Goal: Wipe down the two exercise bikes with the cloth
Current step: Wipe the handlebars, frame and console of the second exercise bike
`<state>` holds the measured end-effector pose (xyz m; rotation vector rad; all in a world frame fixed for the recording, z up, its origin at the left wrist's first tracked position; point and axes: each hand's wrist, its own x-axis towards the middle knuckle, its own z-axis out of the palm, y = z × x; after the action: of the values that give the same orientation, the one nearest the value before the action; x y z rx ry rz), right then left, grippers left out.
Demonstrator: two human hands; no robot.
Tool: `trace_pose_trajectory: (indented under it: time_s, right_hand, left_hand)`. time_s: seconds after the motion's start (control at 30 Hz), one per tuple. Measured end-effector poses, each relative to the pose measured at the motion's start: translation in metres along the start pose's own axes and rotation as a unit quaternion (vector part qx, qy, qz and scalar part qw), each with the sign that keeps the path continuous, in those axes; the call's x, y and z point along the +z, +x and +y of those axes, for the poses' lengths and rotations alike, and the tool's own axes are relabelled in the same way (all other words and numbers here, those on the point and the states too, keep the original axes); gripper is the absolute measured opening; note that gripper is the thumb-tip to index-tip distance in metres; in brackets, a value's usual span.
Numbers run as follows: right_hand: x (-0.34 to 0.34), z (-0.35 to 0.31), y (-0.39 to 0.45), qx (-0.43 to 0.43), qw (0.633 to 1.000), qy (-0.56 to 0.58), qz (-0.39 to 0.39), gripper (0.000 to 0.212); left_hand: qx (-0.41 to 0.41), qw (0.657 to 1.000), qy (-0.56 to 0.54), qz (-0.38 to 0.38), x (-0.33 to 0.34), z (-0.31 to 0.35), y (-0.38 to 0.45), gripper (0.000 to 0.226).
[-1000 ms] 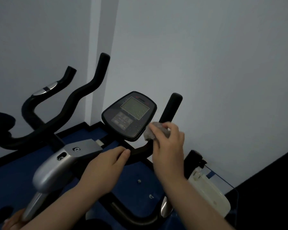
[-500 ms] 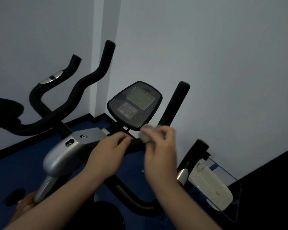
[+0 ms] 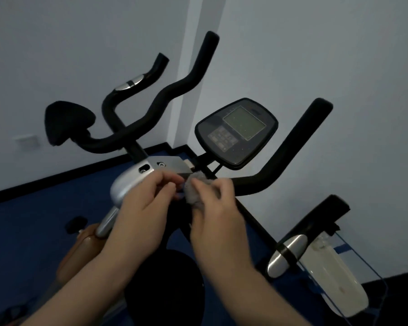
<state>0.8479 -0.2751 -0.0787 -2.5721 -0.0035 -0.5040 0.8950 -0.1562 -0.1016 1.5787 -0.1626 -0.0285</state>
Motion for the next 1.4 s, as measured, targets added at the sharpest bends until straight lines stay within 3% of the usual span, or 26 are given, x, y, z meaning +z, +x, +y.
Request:
trace_pose_trajectory:
  time_s: [0.07, 0.17, 0.23, 0.4, 0.5, 0.6, 0.63, 0.73, 0.8, 0.87, 0.97, 1.03, 1.13, 1.23, 1.33, 1.4]
  right_hand:
    - [-0.023, 0.011, 0.014, -0.02, 1.0, -0.003, -0.024, 0.038]
    - [-0.053, 0.037, 0.035, -0.002, 0.994, -0.087, 0.073, 0.04]
    - [-0.043, 0.03, 0.03, 0.018, 0.989, -0.128, 0.073, 0.039]
    - [0.005, -0.006, -0.008, -0.112, 0.987, -0.004, -0.114, 0.032]
    - [-0.021, 0.009, 0.026, -0.101, 0.973, 0.084, -0.191, 0.032]
    - [-0.038, 0.013, 0.067, -0.178, 0.979, 0.012, -0.093, 0.039]
    - [-0.033, 0.008, 0.077, -0.197, 0.976, -0.014, -0.095, 0.038]
    - [-0.001, -0.006, 0.084, -0.214, 0.948, -0.089, -0.219, 0.026]
    - [0.002, -0.005, 0.084, -0.217, 0.931, -0.075, -0.283, 0.015]
    - [-0.008, 0.001, 0.09, -0.237, 0.908, -0.092, -0.334, 0.026]
    - [-0.017, 0.008, 0.111, -0.205, 0.914, -0.178, -0.301, 0.017]
    - [-0.009, 0.005, 0.111, -0.157, 0.932, -0.167, -0.282, 0.011]
    - [-0.005, 0.01, 0.099, -0.154, 0.942, -0.14, -0.265, 0.016]
    - [-0.011, 0.011, 0.103, -0.136, 0.941, -0.092, -0.295, 0.02]
    - [0.012, -0.003, 0.097, -0.136, 0.965, -0.086, -0.205, 0.02]
    - [0.018, -0.008, 0.079, -0.189, 0.966, -0.091, -0.152, 0.02]
  left_hand:
    - [0.006, 0.999, 0.033, 0.026, -0.009, 0.0, -0.013, 0.026]
    - [-0.023, 0.997, 0.043, 0.063, -0.011, -0.003, -0.026, 0.028]
    - [-0.035, 0.995, 0.031, 0.09, -0.009, -0.003, -0.028, 0.028]
    - [-0.038, 0.991, 0.049, 0.116, -0.012, -0.011, -0.04, 0.024]
    - [-0.059, 0.987, 0.046, 0.142, -0.012, -0.021, -0.052, 0.022]
    - [-0.077, 0.984, 0.016, 0.162, -0.01, -0.024, -0.058, 0.018]
    - [-0.078, 0.984, 0.015, 0.162, -0.01, -0.024, -0.058, 0.019]
    - [-0.075, 0.984, 0.029, 0.159, -0.011, -0.024, -0.057, 0.02]
    - [-0.073, 0.984, 0.038, 0.155, -0.011, -0.024, -0.057, 0.021]
    - [-0.068, 0.984, 0.04, 0.157, -0.011, -0.025, -0.058, 0.02]
    - [-0.067, 0.983, 0.041, 0.165, -0.01, -0.026, -0.058, 0.019]
    - [-0.069, 0.983, 0.039, 0.165, -0.01, -0.029, -0.059, 0.019]
    - [-0.074, 0.984, 0.039, 0.159, -0.01, -0.032, -0.059, 0.02]
    - [-0.078, 0.983, 0.047, 0.159, -0.01, -0.032, -0.057, 0.022]
    - [-0.068, 0.983, 0.042, 0.164, -0.01, -0.032, -0.056, 0.026]
    - [-0.062, 0.984, 0.037, 0.16, -0.01, -0.033, -0.055, 0.029]
